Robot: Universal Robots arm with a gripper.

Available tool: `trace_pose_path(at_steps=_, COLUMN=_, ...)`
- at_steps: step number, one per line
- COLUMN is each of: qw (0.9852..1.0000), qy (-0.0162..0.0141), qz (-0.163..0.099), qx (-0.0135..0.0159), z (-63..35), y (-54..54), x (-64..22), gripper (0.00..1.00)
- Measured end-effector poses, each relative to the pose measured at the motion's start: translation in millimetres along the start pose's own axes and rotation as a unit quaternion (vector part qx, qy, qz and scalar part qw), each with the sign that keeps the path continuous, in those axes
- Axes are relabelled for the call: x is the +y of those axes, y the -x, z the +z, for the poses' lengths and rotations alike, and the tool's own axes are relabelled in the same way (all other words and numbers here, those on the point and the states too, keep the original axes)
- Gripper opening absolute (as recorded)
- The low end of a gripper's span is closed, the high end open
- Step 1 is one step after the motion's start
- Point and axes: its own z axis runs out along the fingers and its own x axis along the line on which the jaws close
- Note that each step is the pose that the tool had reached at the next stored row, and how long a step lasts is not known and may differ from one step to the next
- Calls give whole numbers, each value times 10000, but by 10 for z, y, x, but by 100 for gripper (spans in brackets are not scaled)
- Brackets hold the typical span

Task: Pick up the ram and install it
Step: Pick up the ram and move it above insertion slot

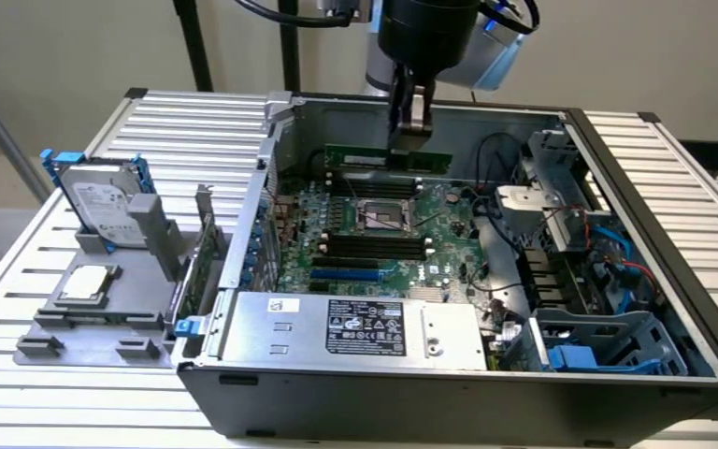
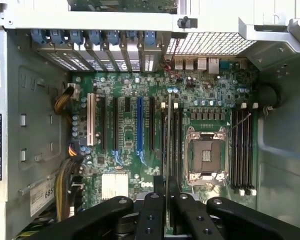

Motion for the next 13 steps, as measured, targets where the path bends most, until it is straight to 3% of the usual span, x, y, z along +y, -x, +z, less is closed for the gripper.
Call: trace_pose_path(at_steps=13, qw=10000, qy=-32, qz=58, qx=-3, z=25, y=65, x=-97, gripper=14)
